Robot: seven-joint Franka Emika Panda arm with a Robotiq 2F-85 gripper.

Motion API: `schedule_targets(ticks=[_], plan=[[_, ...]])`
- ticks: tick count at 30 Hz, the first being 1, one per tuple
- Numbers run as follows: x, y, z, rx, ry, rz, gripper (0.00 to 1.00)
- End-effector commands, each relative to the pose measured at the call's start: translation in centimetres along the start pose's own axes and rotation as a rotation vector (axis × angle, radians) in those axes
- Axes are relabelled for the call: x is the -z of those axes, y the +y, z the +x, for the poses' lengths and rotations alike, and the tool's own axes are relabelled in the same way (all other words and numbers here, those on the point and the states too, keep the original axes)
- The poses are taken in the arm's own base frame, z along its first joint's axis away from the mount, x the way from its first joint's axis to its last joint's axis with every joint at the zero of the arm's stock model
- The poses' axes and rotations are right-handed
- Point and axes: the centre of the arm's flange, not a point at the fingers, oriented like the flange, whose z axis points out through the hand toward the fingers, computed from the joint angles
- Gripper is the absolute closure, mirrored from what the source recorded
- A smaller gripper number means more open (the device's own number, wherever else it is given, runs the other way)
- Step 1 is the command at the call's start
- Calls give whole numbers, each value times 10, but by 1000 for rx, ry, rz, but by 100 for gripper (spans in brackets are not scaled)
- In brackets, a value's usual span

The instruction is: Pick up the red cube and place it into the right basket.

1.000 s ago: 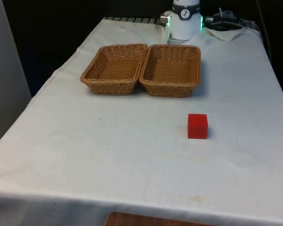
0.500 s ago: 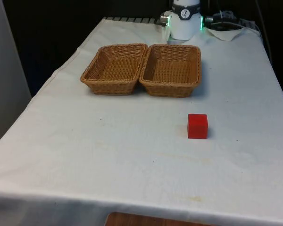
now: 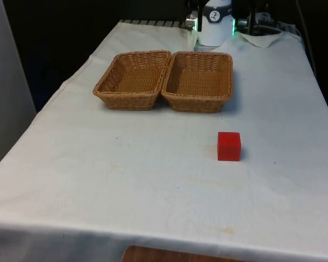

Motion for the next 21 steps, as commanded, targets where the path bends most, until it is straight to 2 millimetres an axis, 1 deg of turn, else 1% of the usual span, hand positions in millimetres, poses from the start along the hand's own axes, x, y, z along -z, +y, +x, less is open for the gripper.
schedule_targets(ticks=[1, 2, 3, 5, 9, 10, 11, 14, 19, 20, 21], plan=[[-3, -3, 5, -3, 11, 3, 0], [-6, -4, 7, -2, 16, 1, 0], [-4, -2, 4, 1, 9, -3, 0], [-13, -7, 10, -1, 26, -1, 0], [-23, -11, 13, 1, 37, -2, 0], [-28, -13, 14, 2, 44, -2, 0], [-26, -12, 13, 6, 33, -8, 0], [-36, -17, 16, 8, 50, -1, 0], [-52, -20, 16, 13, 55, 2, 0], [-59, -22, 15, 13, 56, 7, 0], [-58, -20, 15, 12, 46, -3, 0]])
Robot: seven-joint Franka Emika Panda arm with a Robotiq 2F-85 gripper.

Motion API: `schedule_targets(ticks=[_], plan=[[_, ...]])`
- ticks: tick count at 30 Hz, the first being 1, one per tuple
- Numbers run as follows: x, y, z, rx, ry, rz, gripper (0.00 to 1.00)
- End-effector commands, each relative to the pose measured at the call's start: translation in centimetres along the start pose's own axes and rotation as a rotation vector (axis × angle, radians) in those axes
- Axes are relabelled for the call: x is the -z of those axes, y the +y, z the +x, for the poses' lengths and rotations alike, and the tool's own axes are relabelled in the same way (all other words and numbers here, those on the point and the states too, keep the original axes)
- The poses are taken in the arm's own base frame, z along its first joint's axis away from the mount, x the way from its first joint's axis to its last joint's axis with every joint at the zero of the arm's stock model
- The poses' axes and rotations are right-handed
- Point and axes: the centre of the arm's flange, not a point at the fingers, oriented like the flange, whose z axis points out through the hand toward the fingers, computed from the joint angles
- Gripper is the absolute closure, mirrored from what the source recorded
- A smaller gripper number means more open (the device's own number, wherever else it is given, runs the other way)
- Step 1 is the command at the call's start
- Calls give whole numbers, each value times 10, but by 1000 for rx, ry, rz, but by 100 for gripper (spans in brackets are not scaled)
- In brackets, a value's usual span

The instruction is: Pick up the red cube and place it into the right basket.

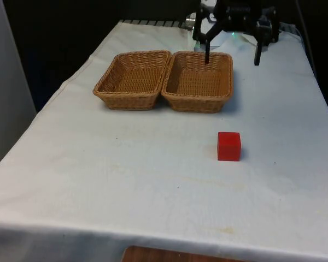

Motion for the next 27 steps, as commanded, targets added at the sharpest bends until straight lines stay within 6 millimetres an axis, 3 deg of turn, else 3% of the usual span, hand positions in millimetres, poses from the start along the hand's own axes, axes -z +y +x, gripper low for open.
schedule_targets(ticks=[1, 27], plan=[[-5, -2, 0, 2, 10, 11, 0], [-101, -37, 0, 47, -9, 44, 0]])
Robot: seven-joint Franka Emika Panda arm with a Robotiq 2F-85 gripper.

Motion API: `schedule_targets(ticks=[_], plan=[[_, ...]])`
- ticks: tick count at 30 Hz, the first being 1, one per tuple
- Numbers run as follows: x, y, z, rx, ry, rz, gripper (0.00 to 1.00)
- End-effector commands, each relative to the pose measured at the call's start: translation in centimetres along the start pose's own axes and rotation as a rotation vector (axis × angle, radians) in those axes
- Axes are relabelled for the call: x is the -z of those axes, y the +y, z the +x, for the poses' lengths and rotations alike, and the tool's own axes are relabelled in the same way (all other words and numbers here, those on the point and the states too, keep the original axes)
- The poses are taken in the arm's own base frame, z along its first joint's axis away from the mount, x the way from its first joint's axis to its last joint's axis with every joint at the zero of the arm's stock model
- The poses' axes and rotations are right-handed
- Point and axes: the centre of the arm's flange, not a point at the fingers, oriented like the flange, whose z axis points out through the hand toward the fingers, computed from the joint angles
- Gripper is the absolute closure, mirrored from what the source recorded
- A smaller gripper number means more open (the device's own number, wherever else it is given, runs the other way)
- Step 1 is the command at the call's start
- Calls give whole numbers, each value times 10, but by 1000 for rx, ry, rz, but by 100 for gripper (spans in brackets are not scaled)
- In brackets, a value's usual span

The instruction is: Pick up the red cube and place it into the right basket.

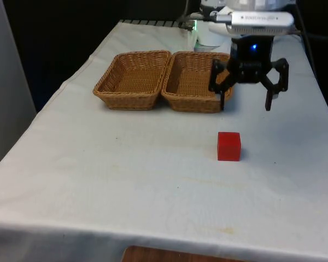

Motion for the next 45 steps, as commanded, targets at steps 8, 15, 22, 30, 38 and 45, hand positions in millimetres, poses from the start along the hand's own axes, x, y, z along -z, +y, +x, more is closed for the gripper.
schedule_targets(ticks=[8, 15, 22, 30, 38, 45], plan=[[-27, 6, -6, 54, 9, 20, 0], [-41, 11, -12, 76, 13, 30, 0], [-51, 11, -9, 78, 11, 31, 0], [-67, 9, -3, 74, 8, 36, 0], [-83, 9, -6, 79, 0, 46, 0], [-94, 12, -10, 90, -23, 38, 0]])
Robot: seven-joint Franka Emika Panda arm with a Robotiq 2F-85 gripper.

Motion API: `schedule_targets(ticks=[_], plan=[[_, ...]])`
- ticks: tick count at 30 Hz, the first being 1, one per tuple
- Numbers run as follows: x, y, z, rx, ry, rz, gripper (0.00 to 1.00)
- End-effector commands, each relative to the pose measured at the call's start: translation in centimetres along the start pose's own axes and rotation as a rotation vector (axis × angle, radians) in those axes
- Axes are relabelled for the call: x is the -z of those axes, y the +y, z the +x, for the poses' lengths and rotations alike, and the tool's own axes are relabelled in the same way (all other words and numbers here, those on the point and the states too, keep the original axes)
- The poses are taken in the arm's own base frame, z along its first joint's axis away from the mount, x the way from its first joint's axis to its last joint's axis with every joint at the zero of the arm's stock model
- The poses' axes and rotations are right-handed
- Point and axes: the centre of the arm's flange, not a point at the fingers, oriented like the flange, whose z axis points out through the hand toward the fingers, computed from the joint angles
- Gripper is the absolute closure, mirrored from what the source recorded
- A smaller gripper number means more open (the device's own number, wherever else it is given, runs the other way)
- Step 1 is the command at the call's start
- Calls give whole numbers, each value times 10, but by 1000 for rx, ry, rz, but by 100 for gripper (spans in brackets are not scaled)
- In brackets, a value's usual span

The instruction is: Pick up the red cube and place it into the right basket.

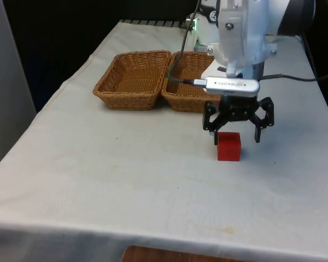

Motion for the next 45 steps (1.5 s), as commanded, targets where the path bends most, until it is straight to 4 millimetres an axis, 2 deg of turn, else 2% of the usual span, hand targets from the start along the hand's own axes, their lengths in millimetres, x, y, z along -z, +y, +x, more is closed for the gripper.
schedule_targets(ticks=[1, 9, 10, 16, 17, 19, 20, 21, 22, 26, 36, 39, 44, 45], plan=[[-3, -1, 1, 6, 10, 11, 0], [-23, -1, -1, 15, -3, 8, 0], [-19, 0, -2, 13, -11, -4, 0], [-29, 1, -2, 14, -7, 6, 0], [-29, 1, -2, 14, -6, 5, 3], [-29, 1, -3, 13, -12, -4, 19], [-30, 1, -3, 14, -7, 5, 30], [-30, 1, -3, 14, -7, 4, 48], [-30, 1, -2, 14, -6, 4, 59], [-30, 1, -2, 14, -6, 4, 99], [-29, 2, -3, 12, -12, -4, 97], [-10, 2, -5, 11, -10, 3, 97], [9, 1, -11, 8, -15, 12, 97], [6, 1, -9, 8, -14, 15, 97]])
